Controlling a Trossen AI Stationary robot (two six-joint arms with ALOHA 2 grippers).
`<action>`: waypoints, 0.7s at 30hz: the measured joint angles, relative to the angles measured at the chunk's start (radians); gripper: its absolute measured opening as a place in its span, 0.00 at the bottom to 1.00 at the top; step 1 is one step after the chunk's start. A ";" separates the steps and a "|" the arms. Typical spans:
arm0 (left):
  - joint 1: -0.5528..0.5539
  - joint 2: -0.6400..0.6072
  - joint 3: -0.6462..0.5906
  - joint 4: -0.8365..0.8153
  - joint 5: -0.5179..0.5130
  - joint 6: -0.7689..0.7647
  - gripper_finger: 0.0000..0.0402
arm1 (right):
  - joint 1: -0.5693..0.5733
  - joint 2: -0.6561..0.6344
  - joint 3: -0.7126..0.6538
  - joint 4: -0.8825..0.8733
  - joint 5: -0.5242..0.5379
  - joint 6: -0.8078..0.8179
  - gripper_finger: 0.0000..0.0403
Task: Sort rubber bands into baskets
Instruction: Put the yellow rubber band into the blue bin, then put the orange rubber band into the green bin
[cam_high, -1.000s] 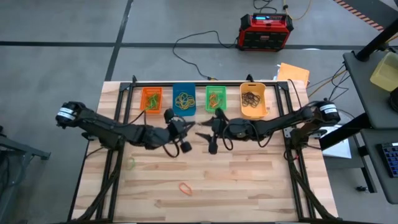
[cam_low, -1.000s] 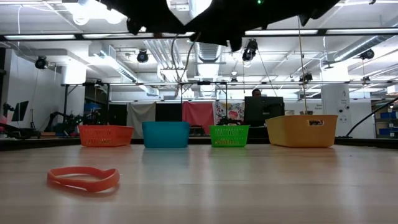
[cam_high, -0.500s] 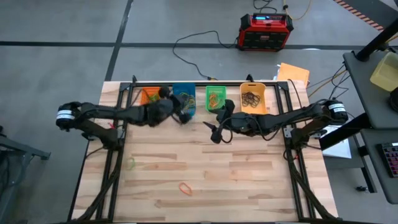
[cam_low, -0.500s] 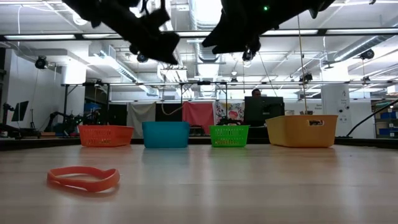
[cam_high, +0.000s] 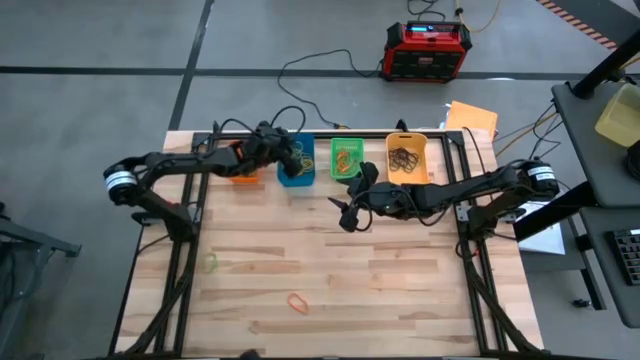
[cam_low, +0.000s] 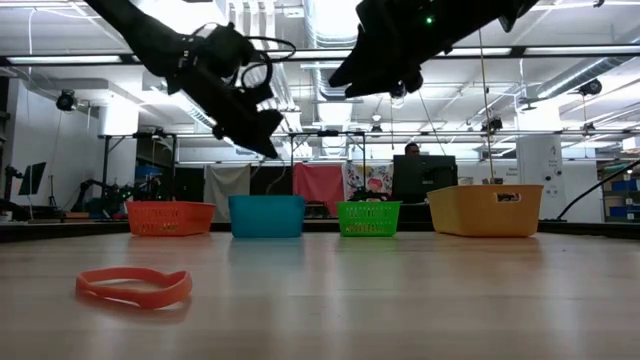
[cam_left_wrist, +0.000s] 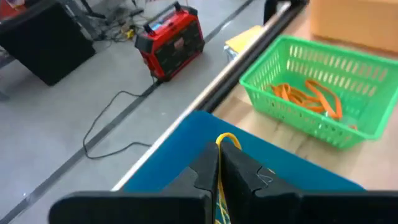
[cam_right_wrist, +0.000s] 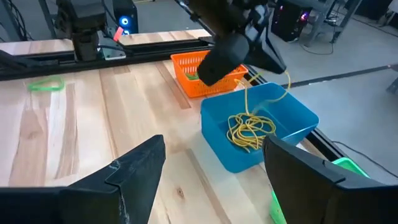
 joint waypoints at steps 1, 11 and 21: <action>-0.001 0.009 0.000 0.000 0.001 0.000 0.00 | 0.000 0.000 0.000 -0.005 0.000 0.001 0.66; -0.022 0.050 0.012 0.001 0.097 -0.032 0.00 | -0.008 0.000 0.000 -0.040 0.000 0.014 0.65; -0.016 0.046 0.048 -0.118 0.063 -0.009 0.19 | -0.093 0.001 0.000 -0.064 -0.013 0.017 0.66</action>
